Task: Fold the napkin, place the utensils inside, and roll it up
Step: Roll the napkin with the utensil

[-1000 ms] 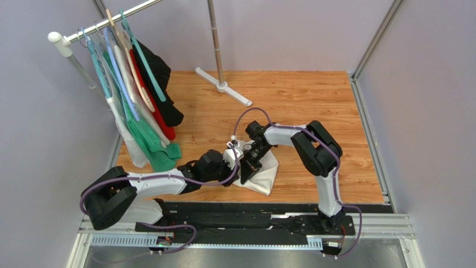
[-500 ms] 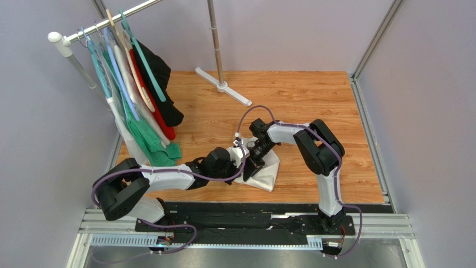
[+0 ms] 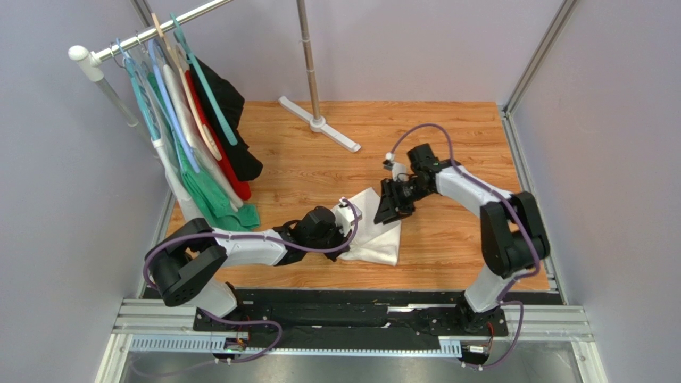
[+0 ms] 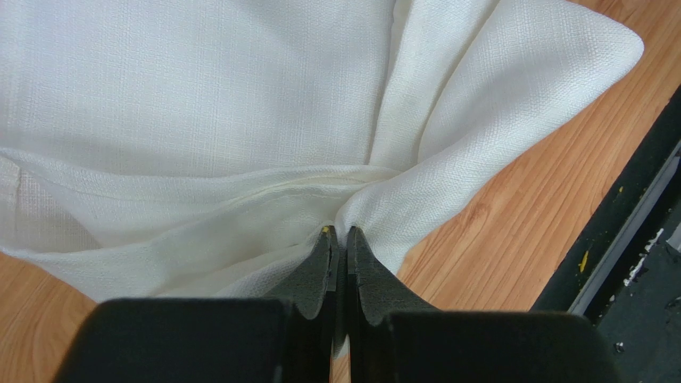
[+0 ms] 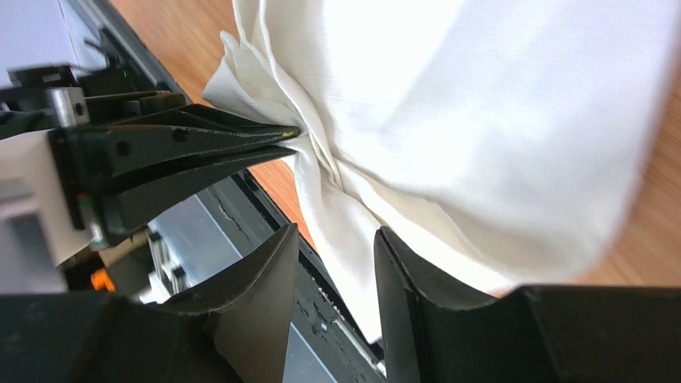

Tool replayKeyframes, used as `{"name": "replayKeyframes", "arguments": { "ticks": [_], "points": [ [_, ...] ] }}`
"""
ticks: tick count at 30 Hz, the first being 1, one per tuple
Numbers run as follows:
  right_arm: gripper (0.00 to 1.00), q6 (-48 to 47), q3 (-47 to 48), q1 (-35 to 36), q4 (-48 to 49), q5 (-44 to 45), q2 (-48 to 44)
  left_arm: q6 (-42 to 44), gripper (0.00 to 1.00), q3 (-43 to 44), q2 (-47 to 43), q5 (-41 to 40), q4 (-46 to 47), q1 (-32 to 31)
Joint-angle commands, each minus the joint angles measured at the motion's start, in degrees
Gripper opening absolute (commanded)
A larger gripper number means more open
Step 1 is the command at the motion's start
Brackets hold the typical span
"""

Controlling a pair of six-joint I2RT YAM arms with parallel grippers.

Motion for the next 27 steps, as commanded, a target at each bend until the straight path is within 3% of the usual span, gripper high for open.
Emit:
{"name": "replayKeyframes", "arguments": {
  "ticks": [1,5,7,11,15,20,23,27],
  "points": [
    [0.44,8.8,-5.9,-5.3,5.4,8.5,-14.4,-1.5,0.04,0.9,3.8,4.0,-4.5,0.1],
    [0.44,15.3,-11.6,-5.9,8.0,18.3,-28.9,-2.3,0.04,1.6,5.8,5.6,-6.0,1.7],
    [0.44,15.2,-13.8,-2.6,10.3,24.8,-37.6,-3.5,0.04,1.7,5.9,9.6,-6.1,3.3],
    [0.44,10.2,-15.4,11.6,10.6,39.3,-44.5,-3.4,0.04,4.7,6.3,12.0,-12.5,5.0],
    [0.44,6.8,-17.7,30.9,12.7,53.4,-44.4,-4.9,0.04,8.0,6.7,13.3,-19.2,5.9],
    [0.44,5.1,-22.5,49.5,21.2,64.4,-41.5,-5.8,0.03,10.0,8.1,14.7,-25.0,7.2],
    [0.44,3.3,-24.2,54.7,25.2,69.9,-38.6,-6.4,0.03,10.6,9.0,17.0,-27.0,8.6],
    [0.44,2.5,-23.6,56.9,27.1,68.9,-32.6,-5.8,0.03,12.1,10.3,17.4,-29.5,9.2]
  ]
}}
